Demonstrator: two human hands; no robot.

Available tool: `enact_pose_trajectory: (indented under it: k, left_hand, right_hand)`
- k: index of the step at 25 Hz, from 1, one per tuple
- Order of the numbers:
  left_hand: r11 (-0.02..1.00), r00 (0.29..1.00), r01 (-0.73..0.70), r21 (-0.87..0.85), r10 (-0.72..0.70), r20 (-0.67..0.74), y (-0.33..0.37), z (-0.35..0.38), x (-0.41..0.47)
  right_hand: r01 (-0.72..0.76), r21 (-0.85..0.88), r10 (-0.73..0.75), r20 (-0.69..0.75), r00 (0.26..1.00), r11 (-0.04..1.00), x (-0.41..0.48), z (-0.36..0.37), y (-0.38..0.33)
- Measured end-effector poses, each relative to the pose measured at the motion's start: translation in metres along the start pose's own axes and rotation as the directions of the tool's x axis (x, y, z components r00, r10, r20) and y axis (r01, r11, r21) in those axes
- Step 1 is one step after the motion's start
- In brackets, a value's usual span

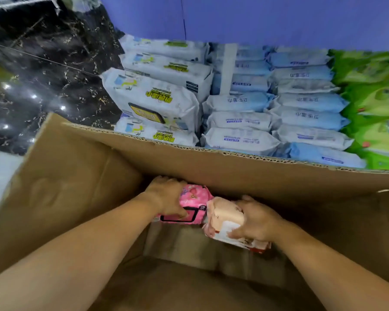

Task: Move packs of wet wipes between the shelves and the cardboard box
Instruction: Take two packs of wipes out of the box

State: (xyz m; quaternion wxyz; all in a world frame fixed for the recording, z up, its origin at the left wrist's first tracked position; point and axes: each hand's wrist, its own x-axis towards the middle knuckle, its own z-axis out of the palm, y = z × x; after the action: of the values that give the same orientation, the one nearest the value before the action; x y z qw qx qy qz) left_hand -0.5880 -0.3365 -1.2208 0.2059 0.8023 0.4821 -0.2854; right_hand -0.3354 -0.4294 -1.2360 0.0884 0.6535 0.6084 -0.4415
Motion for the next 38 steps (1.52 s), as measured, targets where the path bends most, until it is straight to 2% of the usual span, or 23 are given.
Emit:
enact_pose_trajectory:
  k: [4,6,7,9,11,13,15,17,18,20,22,25,27,29,31,33,35,36,38]
  left_hand:
    - [0.993,0.994,-0.100,0.054,0.098,0.042,-0.025,0.020,0.009]
    - [0.987,0.994,-0.110,0.120,0.109,0.015,-0.038,0.030,0.008]
    - [0.973,0.992,-0.106,0.206,0.117,-0.045,-0.038,0.037,0.002]
    - [0.913,0.950,-0.103,0.395,0.208,-0.234,-0.026,0.056,-0.009]
    - [0.865,0.882,-0.179,0.469,0.352,-0.314,-0.013,0.072,-0.017]
    - [0.843,0.887,-0.224,0.490,0.384,-0.255,-0.012,0.083,-0.015]
    - [0.834,0.928,-0.220,0.506,0.338,-0.155,-0.014,0.088,-0.009]
    - [0.867,0.949,-0.198,0.458,0.287,-0.133,-0.015,0.083,-0.005]
    - [0.862,0.938,-0.217,0.459,0.314,-0.148,-0.016,0.080,0.000]
    - [0.880,0.917,-0.290,0.375,0.368,-0.152,-0.030,0.065,0.015]
    - [0.921,0.951,-0.288,0.261,0.308,-0.036,-0.037,0.052,0.020]
    - [0.941,0.959,-0.260,0.215,0.278,-0.055,-0.037,0.055,0.021]
    - [0.936,0.958,-0.242,0.257,0.273,-0.092,-0.032,0.060,0.019]
    - [0.922,0.957,-0.167,0.350,0.237,-0.169,-0.020,0.063,0.011]
    - [0.922,0.958,-0.134,0.364,0.215,-0.189,-0.014,0.066,0.001]
    - [0.970,0.974,-0.135,0.204,0.167,-0.151,-0.014,0.067,-0.014]
    - [0.988,0.987,-0.109,-0.105,0.095,-0.127,-0.012,0.057,-0.025]
    - [0.953,0.992,-0.060,-0.295,0.024,-0.127,-0.008,0.050,-0.030]
    - [0.771,0.987,0.098,-0.629,-0.155,-0.036,0.005,0.034,-0.042]
  right_hand:
    - [0.060,-0.137,-0.059,0.013,0.998,0.989,0.029,0.013,-0.002]
    - [0.063,-0.275,-0.100,-0.121,0.988,0.959,0.038,0.019,0.004]
    - [0.048,-0.351,-0.139,-0.239,0.961,0.935,0.036,0.021,0.004]
    - [0.077,-0.479,-0.328,-0.466,0.822,0.874,0.026,0.038,0.012]
    - [0.165,-0.599,-0.512,-0.472,0.718,0.783,0.023,0.058,0.018]
    - [0.240,-0.604,-0.544,-0.389,0.743,0.760,0.024,0.065,0.023]
    - [0.255,-0.618,-0.539,-0.329,0.776,0.743,0.026,0.064,0.028]
    - [0.251,-0.643,-0.528,-0.281,0.801,0.723,0.027,0.060,0.032]
    - [0.266,-0.619,-0.516,-0.265,0.815,0.739,0.026,0.059,0.034]
    - [0.310,-0.555,-0.509,-0.246,0.825,0.772,0.029,0.060,0.041]
    - [0.301,-0.511,-0.472,-0.246,0.846,0.805,0.032,0.063,0.047]
    - [0.285,-0.464,-0.430,-0.243,0.869,0.838,0.033,0.062,0.043]
    - [0.305,-0.455,-0.444,-0.237,0.864,0.836,0.032,0.059,0.040]
    - [0.316,-0.379,-0.421,-0.237,0.875,0.870,0.027,0.053,0.034]
    - [0.309,-0.284,-0.379,-0.237,0.895,0.908,0.023,0.043,0.021]
    - [0.256,-0.154,-0.292,-0.296,0.910,0.954,0.016,0.035,0.008]
    - [0.151,0.074,-0.119,-0.327,0.938,0.986,0.005,0.029,-0.008]
    - [0.084,0.212,-0.013,-0.317,0.948,0.974,0.001,0.027,-0.017]
    - [-0.067,0.429,0.191,-0.252,0.949,0.901,-0.010,0.021,-0.032]
